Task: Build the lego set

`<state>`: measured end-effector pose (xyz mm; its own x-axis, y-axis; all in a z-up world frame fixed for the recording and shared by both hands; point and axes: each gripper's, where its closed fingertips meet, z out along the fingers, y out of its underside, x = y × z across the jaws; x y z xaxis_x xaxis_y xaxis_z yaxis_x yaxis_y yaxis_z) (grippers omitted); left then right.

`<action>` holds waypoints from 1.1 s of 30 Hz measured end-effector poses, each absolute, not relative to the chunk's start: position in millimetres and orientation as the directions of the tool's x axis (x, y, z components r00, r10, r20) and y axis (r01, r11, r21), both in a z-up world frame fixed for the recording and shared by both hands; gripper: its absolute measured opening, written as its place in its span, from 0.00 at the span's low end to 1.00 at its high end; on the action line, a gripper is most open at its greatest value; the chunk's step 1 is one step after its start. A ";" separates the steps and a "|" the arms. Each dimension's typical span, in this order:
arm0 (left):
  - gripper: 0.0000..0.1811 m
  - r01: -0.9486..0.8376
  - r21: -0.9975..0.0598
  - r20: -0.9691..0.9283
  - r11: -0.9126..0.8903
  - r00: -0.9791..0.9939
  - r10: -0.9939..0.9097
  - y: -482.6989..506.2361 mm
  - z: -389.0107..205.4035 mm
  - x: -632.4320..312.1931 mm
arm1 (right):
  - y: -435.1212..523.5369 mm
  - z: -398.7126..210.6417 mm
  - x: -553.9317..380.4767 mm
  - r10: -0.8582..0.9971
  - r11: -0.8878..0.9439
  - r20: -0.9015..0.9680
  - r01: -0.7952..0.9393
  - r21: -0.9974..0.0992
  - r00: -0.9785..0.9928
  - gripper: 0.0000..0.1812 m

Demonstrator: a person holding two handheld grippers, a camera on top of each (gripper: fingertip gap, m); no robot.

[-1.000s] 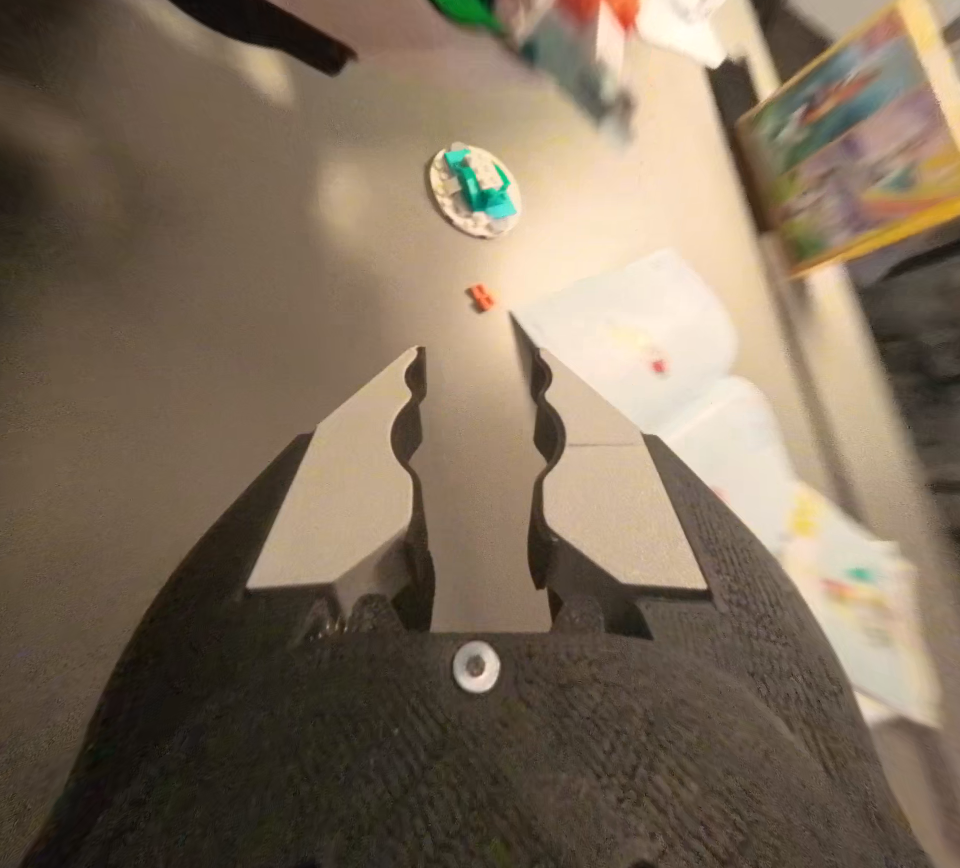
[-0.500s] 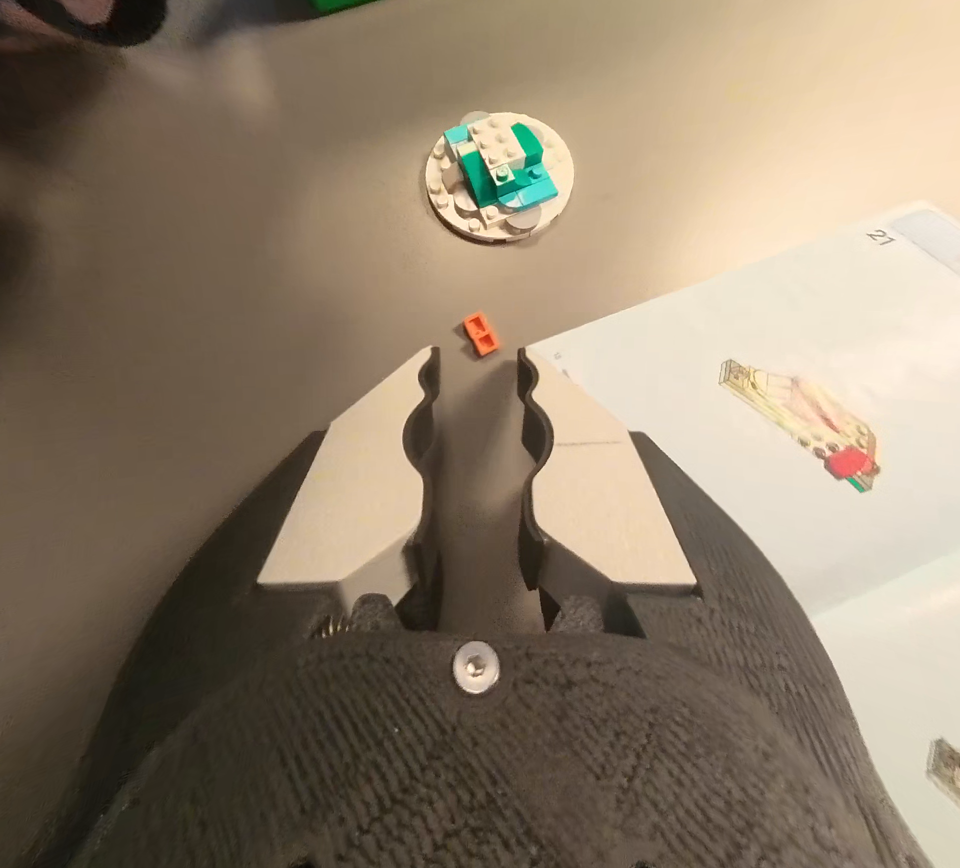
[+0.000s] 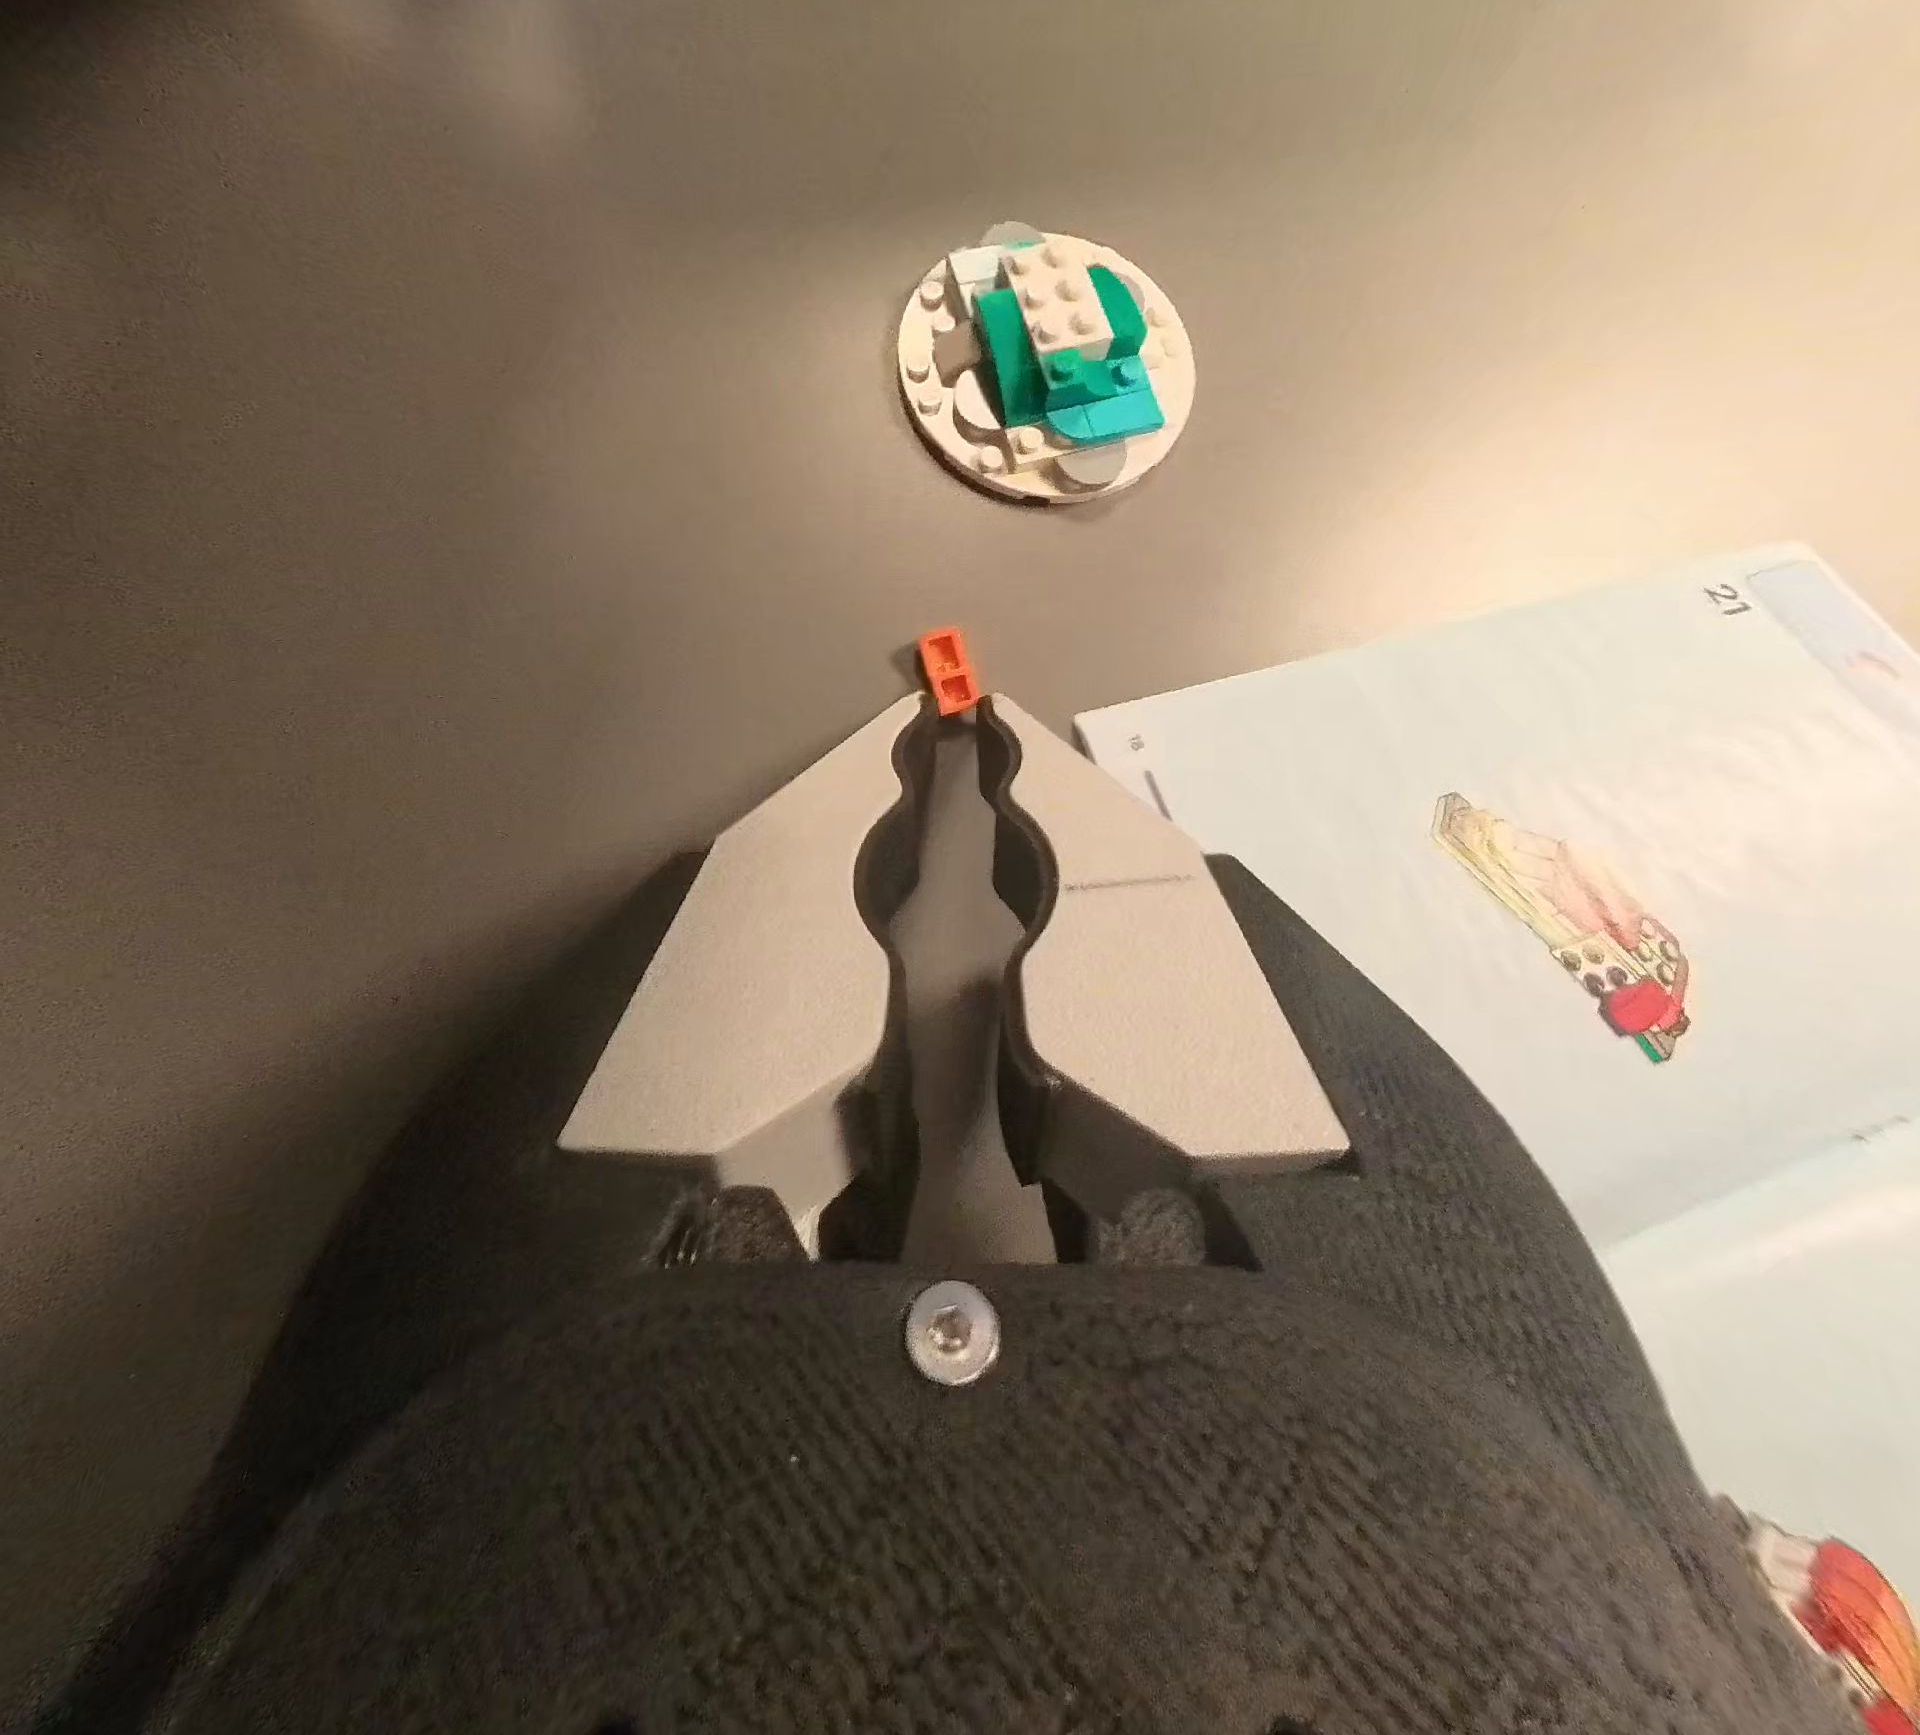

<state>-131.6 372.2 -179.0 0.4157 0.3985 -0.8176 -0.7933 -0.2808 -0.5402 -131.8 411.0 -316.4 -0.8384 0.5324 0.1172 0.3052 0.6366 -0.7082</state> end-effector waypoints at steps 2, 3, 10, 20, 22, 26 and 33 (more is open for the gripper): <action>0.15 -0.789 -0.548 -0.812 -0.278 0.421 0.405 371.2 -178.0 -132.7 | 412.6 -311.6 -127.2 0.520 0.658 0.162 0.273 -0.701 -0.839 0.03; 0.15 -0.785 -0.554 -0.808 -0.276 0.427 0.406 371.0 -177.8 -133.2 | 415.6 -307.5 -124.7 0.509 0.680 0.207 0.243 -0.692 -0.835 0.03; 0.15 -0.792 -0.549 -0.814 -0.269 0.433 0.387 375.0 -181.2 -128.5 | 458.9 -288.8 -94.8 -0.247 0.958 0.790 -0.263 0.113 -0.561 0.03; 0.15 -0.797 -0.547 -0.817 -0.255 0.441 0.371 377.5 -182.7 -123.1 | 440.8 -309.8 -29.4 -0.841 0.462 0.535 -0.624 0.631 -0.081 0.00; 0.15 -0.801 -0.542 -0.821 -0.253 0.440 0.364 378.9 -183.7 -120.7 | 431.6 -315.5 -15.5 -0.853 0.417 0.519 -0.674 0.610 -0.057 0.00; 0.15 -0.809 -0.533 -0.827 -0.249 0.436 0.354 380.4 -184.9 -117.3 | 417.3 -313.2 -8.7 -0.810 0.477 0.578 -0.684 0.552 -0.099 0.00; 0.15 -0.811 -0.534 -0.828 -0.239 0.443 0.344 381.1 -185.4 -115.7 | 437.2 -309.6 -38.4 0.392 0.875 0.465 0.165 -0.455 -0.794 0.11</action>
<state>-115.7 381.1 -185.4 0.4432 0.3444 -0.8276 -0.8112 -0.2389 -0.5338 -38.4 437.2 -309.6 -0.7942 0.3916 0.4646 0.1651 0.8749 -0.4552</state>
